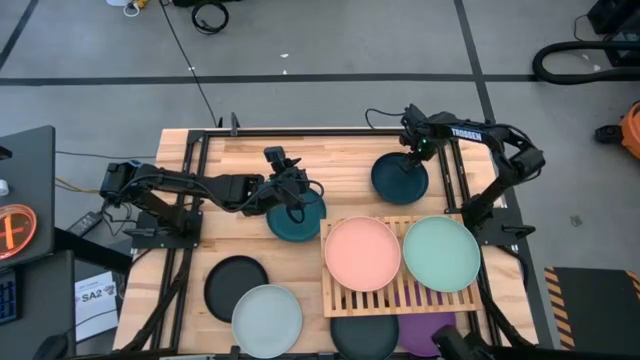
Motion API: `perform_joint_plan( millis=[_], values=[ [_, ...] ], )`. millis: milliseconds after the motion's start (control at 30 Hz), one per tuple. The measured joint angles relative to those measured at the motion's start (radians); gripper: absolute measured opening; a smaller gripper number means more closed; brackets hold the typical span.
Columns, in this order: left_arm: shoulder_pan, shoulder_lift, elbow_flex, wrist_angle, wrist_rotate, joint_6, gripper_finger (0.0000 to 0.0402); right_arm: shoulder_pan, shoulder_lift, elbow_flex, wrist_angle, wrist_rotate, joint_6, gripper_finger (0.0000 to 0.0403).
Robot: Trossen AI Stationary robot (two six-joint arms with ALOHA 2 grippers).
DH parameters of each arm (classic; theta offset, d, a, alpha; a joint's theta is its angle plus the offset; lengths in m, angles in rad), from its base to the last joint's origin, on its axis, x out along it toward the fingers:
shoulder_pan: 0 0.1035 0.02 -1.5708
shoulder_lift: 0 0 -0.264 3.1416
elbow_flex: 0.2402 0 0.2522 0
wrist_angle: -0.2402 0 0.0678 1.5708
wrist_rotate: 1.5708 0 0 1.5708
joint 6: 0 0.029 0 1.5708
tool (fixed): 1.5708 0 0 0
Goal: Place and stack plates onto a shelf
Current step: Stack the dark blue plate on top of the pink plate
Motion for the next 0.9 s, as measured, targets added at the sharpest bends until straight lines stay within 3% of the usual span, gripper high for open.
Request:
perform_joint_plan(
  millis=[467, 900],
  values=[
    [0.0, 0.0, 0.0, 0.0, 0.0, 0.0, 0.0167, 0.013, 0.027, 0.0, -0.008, -0.008, -0.029, 0.0146],
    [0.0, 0.0, 0.0, 0.0, 0.0, -0.001, 0.0167, 0.011, 0.021, 0.004, -0.012, -0.003, -0.03, 0.0016]
  ],
)
